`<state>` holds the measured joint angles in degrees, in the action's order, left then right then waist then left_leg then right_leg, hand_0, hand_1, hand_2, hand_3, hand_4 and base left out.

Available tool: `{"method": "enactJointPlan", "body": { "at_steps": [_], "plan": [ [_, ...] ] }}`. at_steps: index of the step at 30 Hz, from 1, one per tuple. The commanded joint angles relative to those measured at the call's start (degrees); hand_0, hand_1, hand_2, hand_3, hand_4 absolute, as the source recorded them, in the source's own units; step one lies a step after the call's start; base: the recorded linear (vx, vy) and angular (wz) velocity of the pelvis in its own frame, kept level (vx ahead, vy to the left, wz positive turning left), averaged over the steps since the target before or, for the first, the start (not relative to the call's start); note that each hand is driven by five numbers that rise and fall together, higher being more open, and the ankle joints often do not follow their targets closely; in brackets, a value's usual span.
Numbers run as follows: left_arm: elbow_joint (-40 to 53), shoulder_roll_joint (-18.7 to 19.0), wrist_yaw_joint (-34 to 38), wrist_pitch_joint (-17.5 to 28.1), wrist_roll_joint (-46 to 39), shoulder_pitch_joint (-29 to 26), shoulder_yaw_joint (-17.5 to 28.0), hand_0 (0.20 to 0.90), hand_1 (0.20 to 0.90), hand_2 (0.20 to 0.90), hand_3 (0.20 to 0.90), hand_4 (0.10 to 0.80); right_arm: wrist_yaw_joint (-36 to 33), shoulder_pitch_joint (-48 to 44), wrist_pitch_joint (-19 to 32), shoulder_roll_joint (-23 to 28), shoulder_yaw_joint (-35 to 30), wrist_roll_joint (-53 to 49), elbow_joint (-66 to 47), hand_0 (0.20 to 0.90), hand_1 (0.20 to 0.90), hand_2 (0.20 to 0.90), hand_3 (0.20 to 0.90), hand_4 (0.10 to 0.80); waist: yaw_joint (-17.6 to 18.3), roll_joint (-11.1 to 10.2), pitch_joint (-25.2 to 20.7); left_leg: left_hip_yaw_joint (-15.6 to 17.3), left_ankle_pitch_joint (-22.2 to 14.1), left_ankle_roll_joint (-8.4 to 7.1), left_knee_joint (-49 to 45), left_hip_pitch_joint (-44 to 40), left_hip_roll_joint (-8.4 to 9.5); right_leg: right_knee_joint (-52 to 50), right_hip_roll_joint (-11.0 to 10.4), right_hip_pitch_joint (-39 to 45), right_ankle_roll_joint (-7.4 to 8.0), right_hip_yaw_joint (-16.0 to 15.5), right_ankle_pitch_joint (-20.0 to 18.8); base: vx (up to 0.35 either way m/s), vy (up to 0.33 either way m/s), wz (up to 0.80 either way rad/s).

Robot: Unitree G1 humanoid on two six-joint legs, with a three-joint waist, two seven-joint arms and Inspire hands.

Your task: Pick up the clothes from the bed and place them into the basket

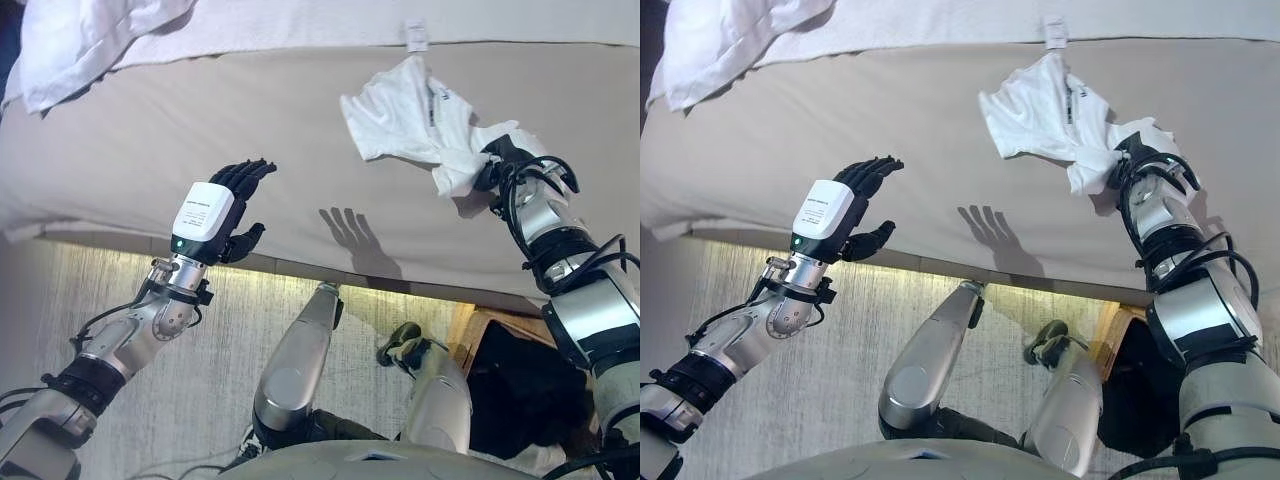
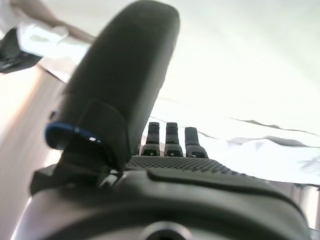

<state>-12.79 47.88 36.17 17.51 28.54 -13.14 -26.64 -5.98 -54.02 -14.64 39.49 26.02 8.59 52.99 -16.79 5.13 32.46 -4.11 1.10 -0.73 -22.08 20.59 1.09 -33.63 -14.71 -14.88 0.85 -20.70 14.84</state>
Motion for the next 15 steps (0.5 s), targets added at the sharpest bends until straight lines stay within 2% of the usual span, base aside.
{"method": "enactJointPlan", "body": {
  "at_steps": [1,5,7,12,15],
  "plan": [
    [1.5,-0.7,-0.1,-1.6,-4.4,-2.2,6.8,0.9,0.9,0.9,0.9,0.8,-5.9,-0.2,5.1,8.2,-3.4,-4.0,-6.8,0.3,0.3,0.3,0.2,0.1,3.5,-2.2,-5.4,3.1,-4.9,1.88,4.4,-7.8,0.38,5.3,3.9,5.0,-0.06,0.8,-4.2,0.019,-0.006,-0.27],
    [-1.2,-1.6,-2.5,-4.0,-4.3,-1.2,7.3,0.9,0.9,0.9,0.9,0.8,-7.2,5.2,7.8,9.8,-7.2,-3.6,-14.6,0.3,0.3,0.3,0.2,0.1,7.0,-4.2,-8.8,6.1,-5.6,1.49,7.5,-13.0,-1.12,11.0,5.8,9.3,0.83,3.2,-5.8,0.079,0.005,-0.44],
    [-2.3,-1.7,-2.6,-5.1,-4.0,-0.4,7.6,0.9,0.9,0.9,0.9,0.8,-7.6,10.1,10.6,11.0,-10.4,-3.1,-19.9,0.3,0.3,0.3,0.2,0.1,9.7,-5.4,-12.2,8.2,-5.7,1.23,10.7,-17.2,-1.9,15.9,7.4,12.6,1.79,5.5,-7.0,0.161,0.003,-0.5],
    [-3.9,-2.3,-2.7,-4.5,-3.6,0.9,8.8,0.9,0.9,0.9,0.9,0.8,-8.5,18.8,12.5,11.8,-17.5,-4.3,-25.8,0.3,0.3,0.3,0.2,0.1,13.1,-6.4,-17.0,10.6,-5.1,1.08,14.8,-20.9,-2.61,20.9,8.8,14.9,2.71,7.9,-9.1,0.068,-0.022,-0.37],
    [-6.0,-3.0,-3.3,-3.5,-3.6,1.4,10.1,0.9,0.9,0.9,0.9,0.8,-7.1,26.7,13.7,12.8,-25.1,-6.4,-31.1,0.3,0.3,0.3,0.2,0.1,16.3,-7.3,-21.0,13.2,-5.3,0.86,18.1,-24.1,-3.46,24.7,9.8,16.5,3.69,10.1,-10.5,0.064,-0.076,-0.4]
  ]
}}
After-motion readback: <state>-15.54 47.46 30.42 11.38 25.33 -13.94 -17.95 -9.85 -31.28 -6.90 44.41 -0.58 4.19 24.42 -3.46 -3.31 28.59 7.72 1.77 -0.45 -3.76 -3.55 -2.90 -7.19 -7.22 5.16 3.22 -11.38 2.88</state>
